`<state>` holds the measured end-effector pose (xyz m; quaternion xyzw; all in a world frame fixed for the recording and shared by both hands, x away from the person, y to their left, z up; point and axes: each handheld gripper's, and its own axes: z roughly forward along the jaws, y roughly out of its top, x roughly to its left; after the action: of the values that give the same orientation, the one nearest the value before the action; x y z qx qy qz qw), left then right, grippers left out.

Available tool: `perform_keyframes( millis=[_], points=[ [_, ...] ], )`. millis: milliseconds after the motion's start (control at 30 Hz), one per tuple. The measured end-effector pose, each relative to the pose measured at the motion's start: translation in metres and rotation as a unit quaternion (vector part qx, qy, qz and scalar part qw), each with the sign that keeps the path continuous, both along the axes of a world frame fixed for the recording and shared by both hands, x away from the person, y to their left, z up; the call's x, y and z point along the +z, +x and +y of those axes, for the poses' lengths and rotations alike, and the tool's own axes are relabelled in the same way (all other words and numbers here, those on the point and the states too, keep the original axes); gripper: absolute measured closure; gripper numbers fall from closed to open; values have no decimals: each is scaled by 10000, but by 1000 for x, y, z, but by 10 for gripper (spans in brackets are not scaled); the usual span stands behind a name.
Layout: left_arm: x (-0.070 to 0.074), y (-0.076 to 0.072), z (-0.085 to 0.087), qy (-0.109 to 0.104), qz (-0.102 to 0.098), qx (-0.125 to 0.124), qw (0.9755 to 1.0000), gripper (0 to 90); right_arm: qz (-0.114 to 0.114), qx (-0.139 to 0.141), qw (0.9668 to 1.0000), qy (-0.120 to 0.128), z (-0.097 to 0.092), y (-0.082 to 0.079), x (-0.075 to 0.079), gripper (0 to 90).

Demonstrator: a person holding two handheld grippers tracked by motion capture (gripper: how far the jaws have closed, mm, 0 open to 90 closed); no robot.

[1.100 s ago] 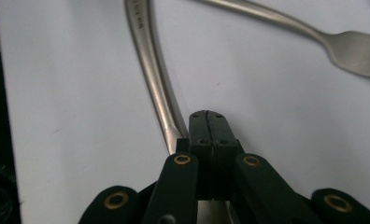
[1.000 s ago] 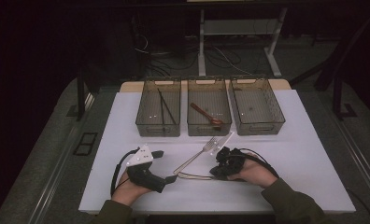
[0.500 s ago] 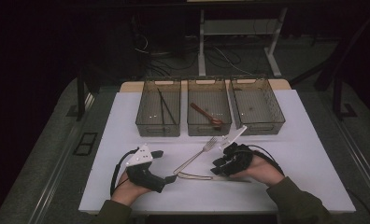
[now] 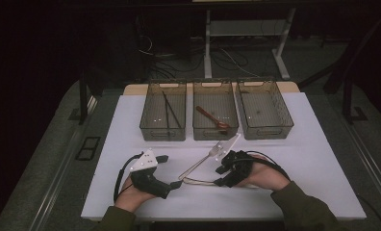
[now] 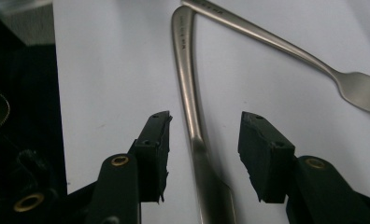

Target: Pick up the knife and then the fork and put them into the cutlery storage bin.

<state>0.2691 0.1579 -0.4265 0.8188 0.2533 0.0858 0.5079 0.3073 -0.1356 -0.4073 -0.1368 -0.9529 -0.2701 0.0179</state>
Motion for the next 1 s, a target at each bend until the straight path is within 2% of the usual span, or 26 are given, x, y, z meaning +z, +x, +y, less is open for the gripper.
perform_keyframes(
  millis=[167,333,500,600,900,1000],
  points=[
    [0,0,0,12,-16,-10,10000,0,-78,247,9990,-372,15,0,2,575],
    [0,0,0,8,-11,-14,10000,0,4,443,9970,-635,27,4,0,609],
    [-1,0,0,-3,15,-6,10000,0,-20,523,9945,-907,36,7,-3,663],
    [-1,0,0,2,17,-10,10000,0,68,593,9933,-994,40,7,-5,688],
    [-1,0,0,0,19,-15,10000,0,80,905,9864,-1366,51,7,-11,732],
    [-1,0,0,1,20,-17,10000,0,2,955,9836,-1529,56,6,-12,749]
  ],
)
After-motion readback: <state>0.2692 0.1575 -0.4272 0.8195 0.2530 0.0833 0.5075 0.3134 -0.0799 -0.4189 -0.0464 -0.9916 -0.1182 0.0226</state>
